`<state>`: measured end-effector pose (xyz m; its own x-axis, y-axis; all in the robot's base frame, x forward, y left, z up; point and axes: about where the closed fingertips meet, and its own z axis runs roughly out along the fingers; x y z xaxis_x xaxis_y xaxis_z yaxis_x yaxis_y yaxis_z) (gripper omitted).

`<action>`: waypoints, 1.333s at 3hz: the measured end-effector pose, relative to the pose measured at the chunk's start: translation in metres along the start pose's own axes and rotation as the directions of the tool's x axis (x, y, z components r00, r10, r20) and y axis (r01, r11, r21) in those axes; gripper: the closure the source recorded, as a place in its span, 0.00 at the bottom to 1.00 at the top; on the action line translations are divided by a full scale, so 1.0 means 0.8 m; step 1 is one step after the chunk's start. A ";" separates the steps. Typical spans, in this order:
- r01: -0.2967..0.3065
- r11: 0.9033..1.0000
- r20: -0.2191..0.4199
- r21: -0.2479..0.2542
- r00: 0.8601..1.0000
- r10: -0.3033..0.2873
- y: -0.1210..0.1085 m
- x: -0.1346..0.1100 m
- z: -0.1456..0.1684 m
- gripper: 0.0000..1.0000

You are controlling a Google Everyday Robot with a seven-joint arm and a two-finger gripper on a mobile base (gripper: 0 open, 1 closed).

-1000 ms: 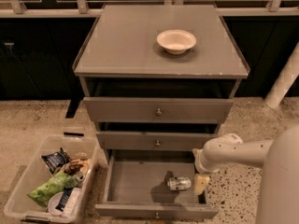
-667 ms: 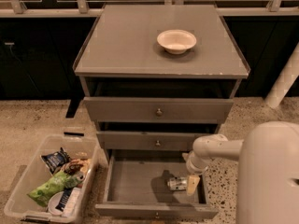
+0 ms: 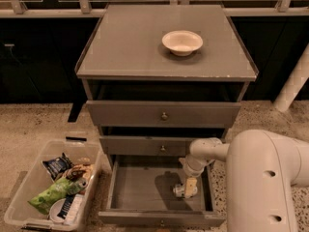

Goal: Pick 7up can from bottom drawer and place on counter

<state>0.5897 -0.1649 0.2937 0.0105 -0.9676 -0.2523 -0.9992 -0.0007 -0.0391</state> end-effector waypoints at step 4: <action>-0.111 0.988 0.118 -0.107 0.985 0.123 0.014 0.049 0.207 0.00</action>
Offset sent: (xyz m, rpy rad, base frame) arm -0.0004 -0.0260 -0.1450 0.0922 0.1677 -0.1414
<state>0.5852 -0.1609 0.1233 -0.1083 -0.9237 -0.3676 -0.9925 0.0796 0.0923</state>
